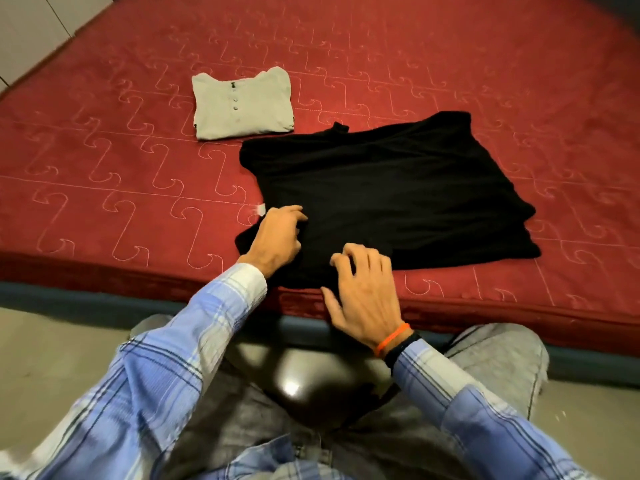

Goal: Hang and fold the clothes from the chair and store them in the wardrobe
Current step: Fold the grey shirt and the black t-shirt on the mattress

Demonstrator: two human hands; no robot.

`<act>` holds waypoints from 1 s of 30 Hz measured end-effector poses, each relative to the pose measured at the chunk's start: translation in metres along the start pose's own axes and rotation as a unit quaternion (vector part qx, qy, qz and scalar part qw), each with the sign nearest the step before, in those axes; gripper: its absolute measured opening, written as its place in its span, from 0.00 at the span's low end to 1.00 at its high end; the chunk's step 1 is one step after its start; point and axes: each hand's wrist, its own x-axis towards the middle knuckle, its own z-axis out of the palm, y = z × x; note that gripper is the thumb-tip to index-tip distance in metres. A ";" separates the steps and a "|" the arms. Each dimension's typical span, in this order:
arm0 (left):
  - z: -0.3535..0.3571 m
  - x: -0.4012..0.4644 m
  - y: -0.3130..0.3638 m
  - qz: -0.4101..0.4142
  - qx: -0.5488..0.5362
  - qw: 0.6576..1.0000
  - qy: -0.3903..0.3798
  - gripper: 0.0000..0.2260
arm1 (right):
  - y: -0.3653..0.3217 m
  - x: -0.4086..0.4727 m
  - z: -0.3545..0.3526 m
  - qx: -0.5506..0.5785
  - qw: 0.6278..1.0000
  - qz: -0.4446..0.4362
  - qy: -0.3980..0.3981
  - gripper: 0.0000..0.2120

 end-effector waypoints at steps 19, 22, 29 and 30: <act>0.009 -0.009 0.068 -0.006 -0.026 0.998 -0.057 0.17 | 0.023 -0.010 -0.026 0.418 0.875 0.043 -0.241 0.05; 0.016 -0.023 0.098 0.036 -0.075 0.994 -0.066 0.11 | 0.074 -0.014 -0.027 0.293 0.942 0.108 -0.126 0.05; 0.040 -0.030 0.137 0.077 0.008 0.992 -0.097 0.26 | 0.182 -0.035 -0.016 0.037 0.985 0.153 -0.064 0.19; 0.042 -0.029 0.139 0.076 0.017 0.993 -0.091 0.25 | 0.189 -0.035 -0.011 0.022 0.990 0.130 -0.051 0.21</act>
